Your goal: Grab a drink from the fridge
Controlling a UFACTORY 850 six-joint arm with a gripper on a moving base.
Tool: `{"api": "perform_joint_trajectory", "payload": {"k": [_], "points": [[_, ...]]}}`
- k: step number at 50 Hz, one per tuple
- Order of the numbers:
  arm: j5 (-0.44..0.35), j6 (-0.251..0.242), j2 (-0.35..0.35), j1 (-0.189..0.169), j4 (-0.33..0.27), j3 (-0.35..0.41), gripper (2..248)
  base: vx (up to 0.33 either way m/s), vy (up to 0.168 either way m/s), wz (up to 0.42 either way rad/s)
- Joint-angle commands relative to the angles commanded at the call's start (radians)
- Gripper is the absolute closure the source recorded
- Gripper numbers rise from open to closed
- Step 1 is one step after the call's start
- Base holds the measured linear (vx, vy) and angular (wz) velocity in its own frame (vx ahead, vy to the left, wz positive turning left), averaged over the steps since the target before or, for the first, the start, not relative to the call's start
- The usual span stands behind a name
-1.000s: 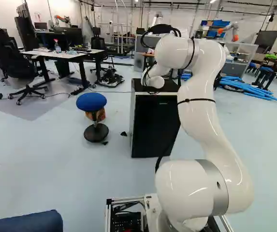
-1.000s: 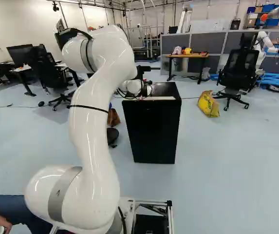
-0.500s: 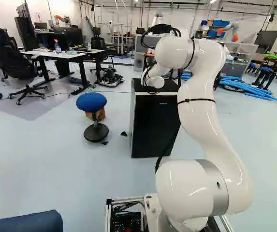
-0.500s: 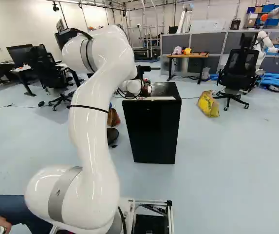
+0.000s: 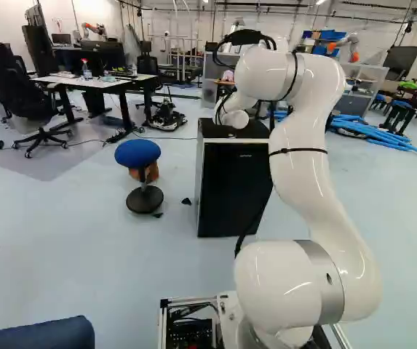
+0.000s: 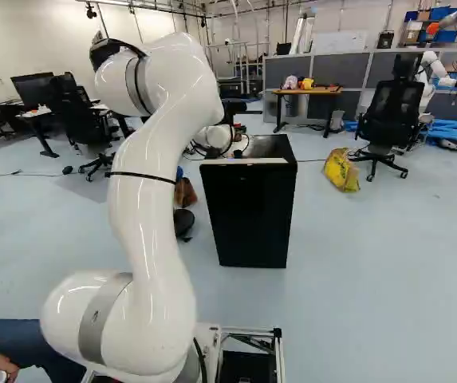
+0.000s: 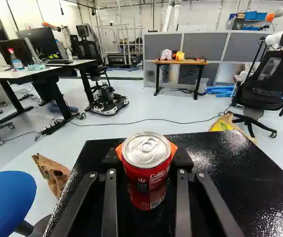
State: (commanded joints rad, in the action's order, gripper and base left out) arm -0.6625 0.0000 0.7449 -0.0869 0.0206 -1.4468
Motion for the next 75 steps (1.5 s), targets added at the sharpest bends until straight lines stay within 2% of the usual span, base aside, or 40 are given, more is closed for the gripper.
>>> {"api": "perform_joint_trajectory", "payload": {"k": [39,57,75], "points": [[-0.004,0.000,-0.031,0.002,0.000,0.026,150,0.000,0.000,0.000],[-0.014,0.000,-0.077,0.006,-0.001,0.088,150,0.000,0.000,0.000],[-0.029,0.000,-0.150,0.012,-0.003,0.186,150,0.000,0.000,0.000]]}}
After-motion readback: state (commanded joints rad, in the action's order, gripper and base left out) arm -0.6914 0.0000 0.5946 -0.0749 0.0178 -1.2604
